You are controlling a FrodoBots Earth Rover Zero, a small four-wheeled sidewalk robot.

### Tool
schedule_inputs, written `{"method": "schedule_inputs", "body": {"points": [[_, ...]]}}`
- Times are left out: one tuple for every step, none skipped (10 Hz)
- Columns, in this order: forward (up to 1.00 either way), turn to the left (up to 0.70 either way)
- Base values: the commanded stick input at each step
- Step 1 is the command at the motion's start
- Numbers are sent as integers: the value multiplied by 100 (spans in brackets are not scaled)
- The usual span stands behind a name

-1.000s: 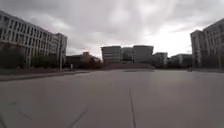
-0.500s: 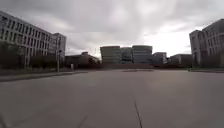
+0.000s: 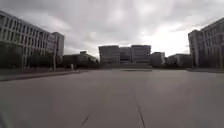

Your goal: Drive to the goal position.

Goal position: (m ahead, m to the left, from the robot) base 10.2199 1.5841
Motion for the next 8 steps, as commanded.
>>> {"method": "schedule_inputs", "body": {"points": [[100, 0], [100, 9], [100, 5], [100, 0], [100, 0], [100, 0], [100, -16], [100, -38]]}}
